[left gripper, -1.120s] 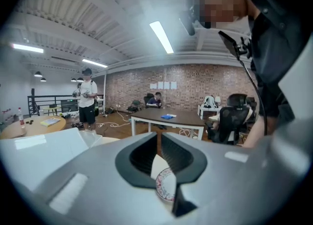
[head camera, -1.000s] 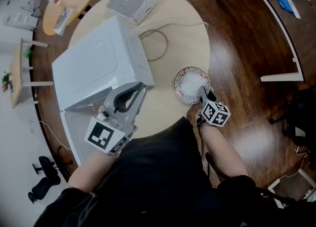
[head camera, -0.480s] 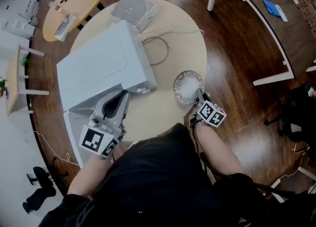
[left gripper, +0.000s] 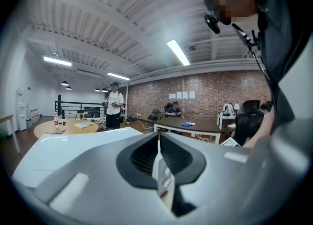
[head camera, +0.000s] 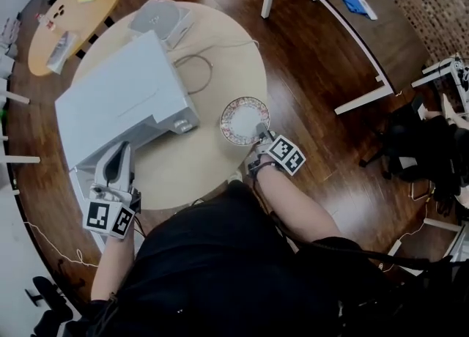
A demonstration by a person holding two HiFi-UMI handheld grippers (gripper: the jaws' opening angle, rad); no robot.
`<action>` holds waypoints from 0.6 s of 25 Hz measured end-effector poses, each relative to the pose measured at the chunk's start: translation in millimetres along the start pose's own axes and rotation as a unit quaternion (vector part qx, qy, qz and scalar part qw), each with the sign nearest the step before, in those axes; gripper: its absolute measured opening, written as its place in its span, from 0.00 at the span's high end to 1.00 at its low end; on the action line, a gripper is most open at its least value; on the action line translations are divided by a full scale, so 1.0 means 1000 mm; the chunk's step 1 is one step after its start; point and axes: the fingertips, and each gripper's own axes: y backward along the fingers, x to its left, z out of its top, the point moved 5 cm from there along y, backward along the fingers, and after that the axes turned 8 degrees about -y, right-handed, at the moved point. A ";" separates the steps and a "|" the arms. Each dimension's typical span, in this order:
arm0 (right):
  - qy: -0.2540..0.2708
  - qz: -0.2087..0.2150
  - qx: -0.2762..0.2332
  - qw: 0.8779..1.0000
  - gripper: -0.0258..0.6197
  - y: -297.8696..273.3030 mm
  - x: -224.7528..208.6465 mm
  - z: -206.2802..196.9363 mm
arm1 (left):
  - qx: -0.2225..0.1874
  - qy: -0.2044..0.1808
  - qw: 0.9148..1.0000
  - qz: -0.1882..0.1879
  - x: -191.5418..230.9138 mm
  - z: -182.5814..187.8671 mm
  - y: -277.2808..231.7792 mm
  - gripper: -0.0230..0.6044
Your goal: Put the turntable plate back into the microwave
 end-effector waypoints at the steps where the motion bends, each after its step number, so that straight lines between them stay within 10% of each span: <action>1: -0.016 0.004 -0.004 1.000 0.91 0.002 0.000 0.000 | -0.002 -0.002 1.000 0.003 0.001 -0.001 0.005 0.94; 15: -0.069 0.062 -0.052 0.994 0.91 0.033 0.039 0.005 | -0.037 0.001 0.998 0.051 0.028 -0.016 0.048 0.96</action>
